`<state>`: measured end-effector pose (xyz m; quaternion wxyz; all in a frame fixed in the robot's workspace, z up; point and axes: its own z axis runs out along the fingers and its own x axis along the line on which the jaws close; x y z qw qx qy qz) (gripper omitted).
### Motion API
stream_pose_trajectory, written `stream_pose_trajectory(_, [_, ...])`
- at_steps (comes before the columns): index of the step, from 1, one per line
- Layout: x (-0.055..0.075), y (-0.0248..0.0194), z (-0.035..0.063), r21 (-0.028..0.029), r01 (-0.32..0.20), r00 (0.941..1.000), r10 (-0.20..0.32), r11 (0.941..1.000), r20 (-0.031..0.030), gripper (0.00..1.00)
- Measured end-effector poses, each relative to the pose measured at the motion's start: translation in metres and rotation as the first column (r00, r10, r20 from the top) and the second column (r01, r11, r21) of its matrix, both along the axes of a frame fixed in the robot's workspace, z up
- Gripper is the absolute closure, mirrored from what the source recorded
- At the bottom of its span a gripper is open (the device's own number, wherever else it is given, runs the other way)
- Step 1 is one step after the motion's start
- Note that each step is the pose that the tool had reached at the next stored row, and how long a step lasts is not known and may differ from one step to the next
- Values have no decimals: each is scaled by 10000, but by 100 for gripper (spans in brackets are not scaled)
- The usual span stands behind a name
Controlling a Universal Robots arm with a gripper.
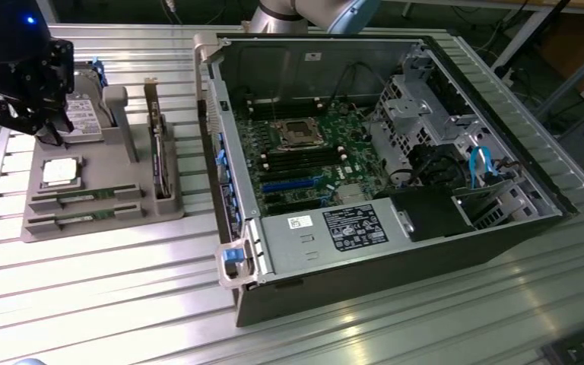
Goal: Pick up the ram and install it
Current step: 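Pick up the ram and move it above insertion slot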
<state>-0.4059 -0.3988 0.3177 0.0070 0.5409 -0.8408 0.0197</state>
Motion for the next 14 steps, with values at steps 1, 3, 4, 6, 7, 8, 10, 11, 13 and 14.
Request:
stream_pose_trajectory(1, [0,0,-4,-11,-429,9991,429,9991,0,70])
stream_pose_trajectory(3, [0,0,-11,-33,-1139,9935,1139,9935,-2,70])
stream_pose_trajectory(4, [0,0,-17,-50,-1533,9882,1533,9882,-3,70])
stream_pose_trajectory(6, [-3,0,-21,-55,-2024,9793,2024,9793,-4,70])
stream_pose_trajectory(7, [-4,0,-22,-55,-2187,9758,2187,9758,-5,70])
stream_pose_trajectory(8, [-4,0,-22,-55,-2237,9746,2237,9746,-5,70])
stream_pose_trajectory(10, [-5,0,-22,-55,-2370,9715,2370,9715,-5,70])
stream_pose_trajectory(11, [-4,0,-23,-55,-2371,9715,2371,9715,-4,70])
stream_pose_trajectory(13, [-4,0,-22,-55,-2436,9699,2436,9699,-5,70])
stream_pose_trajectory(14, [-5,0,-23,-66,-2616,9652,2616,9652,-8,70])
